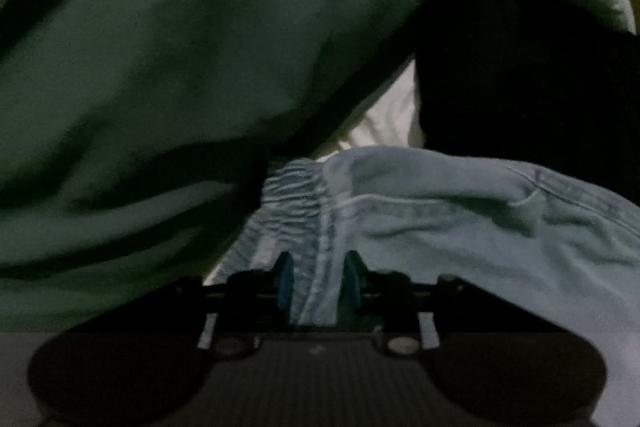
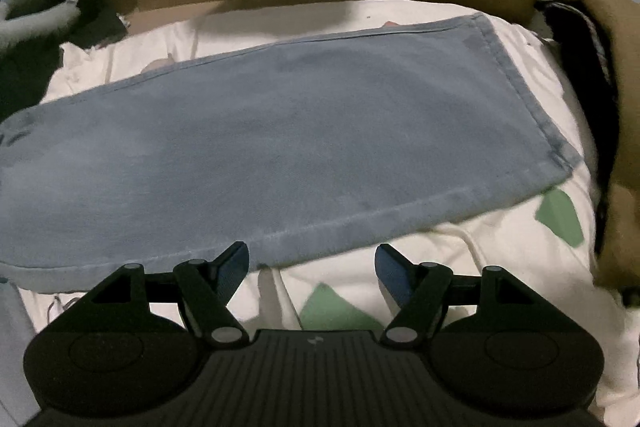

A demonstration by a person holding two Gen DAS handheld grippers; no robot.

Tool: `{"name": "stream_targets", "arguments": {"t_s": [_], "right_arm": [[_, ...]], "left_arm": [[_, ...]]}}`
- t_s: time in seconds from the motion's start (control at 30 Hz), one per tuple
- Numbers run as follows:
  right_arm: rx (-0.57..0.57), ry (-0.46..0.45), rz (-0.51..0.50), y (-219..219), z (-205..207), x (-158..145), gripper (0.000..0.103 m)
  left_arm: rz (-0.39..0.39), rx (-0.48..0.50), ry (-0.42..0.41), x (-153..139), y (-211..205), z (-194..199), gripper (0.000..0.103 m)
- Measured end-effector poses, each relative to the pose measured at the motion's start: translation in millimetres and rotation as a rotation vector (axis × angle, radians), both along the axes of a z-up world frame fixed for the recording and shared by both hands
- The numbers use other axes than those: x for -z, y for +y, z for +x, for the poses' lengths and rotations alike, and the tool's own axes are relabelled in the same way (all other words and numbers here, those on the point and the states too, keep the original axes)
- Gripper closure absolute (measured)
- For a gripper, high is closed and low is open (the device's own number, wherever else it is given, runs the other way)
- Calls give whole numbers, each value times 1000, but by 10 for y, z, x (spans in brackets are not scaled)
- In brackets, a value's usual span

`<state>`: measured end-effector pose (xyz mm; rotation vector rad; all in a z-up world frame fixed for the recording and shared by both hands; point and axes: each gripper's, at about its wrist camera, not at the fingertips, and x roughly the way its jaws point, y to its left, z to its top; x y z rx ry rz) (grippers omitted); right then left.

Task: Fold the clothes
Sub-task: 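Release the waistband with the left gripper and lift both tools away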

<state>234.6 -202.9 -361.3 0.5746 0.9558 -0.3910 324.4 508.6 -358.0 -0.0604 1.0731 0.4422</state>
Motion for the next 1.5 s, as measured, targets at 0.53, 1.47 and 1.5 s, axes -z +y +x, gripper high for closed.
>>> {"name": "stream_targets", "arguments": {"t_s": [0.53,1.47,1.5], "right_arm": [[-19,-49,-36,-171,-820,-549,28],[-71,-221,-100,-334,-1795,-2078,27],[-92,-226,-102,-345,-1826,-2131,27]], "left_arm": [[-48,-118,77,-335,-92,-1210,70],[-199,-25,-60,-2183,-650,-1925,52],[-204,-23,-67,-2234,-668,-1955,48]]}}
